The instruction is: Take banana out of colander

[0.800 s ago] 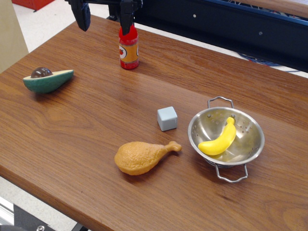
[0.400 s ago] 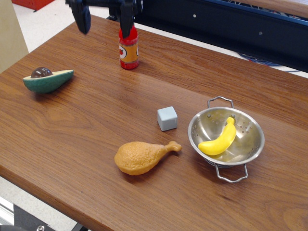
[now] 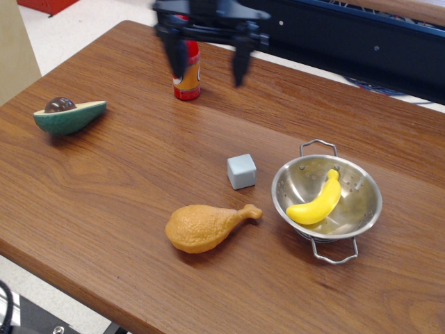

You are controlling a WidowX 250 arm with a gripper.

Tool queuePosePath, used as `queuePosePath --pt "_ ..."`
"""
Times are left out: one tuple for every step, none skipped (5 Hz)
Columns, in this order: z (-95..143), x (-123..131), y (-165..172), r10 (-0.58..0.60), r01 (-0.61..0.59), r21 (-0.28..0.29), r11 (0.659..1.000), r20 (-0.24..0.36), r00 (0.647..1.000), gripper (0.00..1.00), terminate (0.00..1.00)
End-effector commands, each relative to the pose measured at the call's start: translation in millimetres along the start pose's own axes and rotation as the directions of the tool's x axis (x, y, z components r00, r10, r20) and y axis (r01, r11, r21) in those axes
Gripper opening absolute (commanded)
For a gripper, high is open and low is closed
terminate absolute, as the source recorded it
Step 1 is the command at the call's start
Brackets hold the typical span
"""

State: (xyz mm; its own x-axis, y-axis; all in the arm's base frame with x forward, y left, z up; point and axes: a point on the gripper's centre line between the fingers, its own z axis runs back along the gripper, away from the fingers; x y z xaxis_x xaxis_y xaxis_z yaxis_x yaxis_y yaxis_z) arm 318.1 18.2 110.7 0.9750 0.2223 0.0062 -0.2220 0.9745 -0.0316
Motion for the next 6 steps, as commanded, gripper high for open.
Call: queuePosePath --pt "19 -22 -63 -0.132 0.137 -0.136 0.981 0.045 0.990 1.00 0.00" --pt "7 -29 -92 -0.140 0.147 -0.141 0.979 0.062 0.988 1.00 0.00" --pt "-8 -35 -114 -0.155 0.164 -0.124 0.979 0.074 0.985 1.00 0.00" --pt "-26 -41 -130 -0.155 0.163 -0.100 0.981 0.082 0.984 1.00 0.00" --pt "-32 -43 -131 -0.161 0.170 -0.081 0.982 0.105 0.981 1.00 0.00" --pt "-33 -44 -127 -0.163 0.173 -0.085 0.981 0.107 0.981 1.00 0.00"
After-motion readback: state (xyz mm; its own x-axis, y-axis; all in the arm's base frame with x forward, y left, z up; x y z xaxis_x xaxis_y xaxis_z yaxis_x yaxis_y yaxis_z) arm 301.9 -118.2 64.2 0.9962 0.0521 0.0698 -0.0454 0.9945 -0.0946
